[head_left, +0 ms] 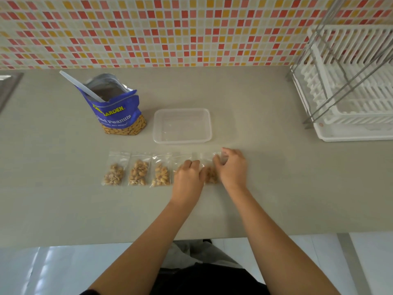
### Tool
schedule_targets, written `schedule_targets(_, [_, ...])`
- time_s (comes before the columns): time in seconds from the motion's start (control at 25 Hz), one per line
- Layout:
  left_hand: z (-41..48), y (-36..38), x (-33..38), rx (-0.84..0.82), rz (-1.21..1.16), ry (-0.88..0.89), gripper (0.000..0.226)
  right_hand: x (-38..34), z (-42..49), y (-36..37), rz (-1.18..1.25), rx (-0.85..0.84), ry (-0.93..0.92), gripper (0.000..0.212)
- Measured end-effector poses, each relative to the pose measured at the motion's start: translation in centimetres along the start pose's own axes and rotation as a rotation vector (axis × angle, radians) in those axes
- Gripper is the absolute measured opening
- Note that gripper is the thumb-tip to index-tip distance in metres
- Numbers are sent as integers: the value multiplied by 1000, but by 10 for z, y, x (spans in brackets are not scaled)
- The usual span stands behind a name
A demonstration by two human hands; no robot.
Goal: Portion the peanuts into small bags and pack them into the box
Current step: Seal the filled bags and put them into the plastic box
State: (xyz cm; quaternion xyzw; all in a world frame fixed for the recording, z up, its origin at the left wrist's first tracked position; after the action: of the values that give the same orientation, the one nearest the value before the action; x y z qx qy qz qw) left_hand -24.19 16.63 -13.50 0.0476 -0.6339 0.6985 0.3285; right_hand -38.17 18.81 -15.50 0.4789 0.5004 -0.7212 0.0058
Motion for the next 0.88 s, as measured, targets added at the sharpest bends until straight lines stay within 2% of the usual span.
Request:
schedule_targets(0.12, [13, -15, -33, 40, 3, -101, 15, -30, -6, 18, 5, -100, -229, 26])
schedule_targets(0.2, [15, -15, -49, 5, 52, -142, 16, -44, -11, 37, -68, -197, -321, 26])
schedule_targets(0.32, [14, -8, -59, -57, 51, -110, 10, -47, -8, 59, -230, -321, -323, 31])
schedule_targets(0.44, [12, -6, -60, -28, 12, -34, 3, -48, -7, 60, -177, -340, -300, 19])
schedule_targets(0.56, [12, -11, -60, 38, -39, -41, 29, -52, -13, 52, -79, -361, -345, 8])
schedule_targets(0.64, [13, -15, -59, 20, -184, -99, 40, -52, -22, 45, 57, -390, -303, 10])
schedule_targets(0.72, [12, -19, -61, -8, -381, -199, 47, -46, -29, 39, 256, -376, -159, 15])
schedule_targets(0.8, [12, -29, -64, -14, -554, -284, 45, -38, -35, 36, 462, -361, 31, 19])
schedule_targets(0.88, [15, -38, -66, -19, -752, -342, 40, -36, -39, 34, 674, -366, 179, 12])
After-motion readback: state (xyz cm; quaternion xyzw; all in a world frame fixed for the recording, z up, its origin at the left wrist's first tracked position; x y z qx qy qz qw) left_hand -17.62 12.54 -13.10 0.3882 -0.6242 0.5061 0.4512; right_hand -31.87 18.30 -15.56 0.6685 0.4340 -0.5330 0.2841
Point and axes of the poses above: each hand's wrist, its own z-axis towards the middle knuckle, its own y-axis out of the palm, x = y × z, the point moved 6 cm from there along z, towards the middle knuckle, and after that the axes turned 5 degrees about x, right-handed, at the moved point
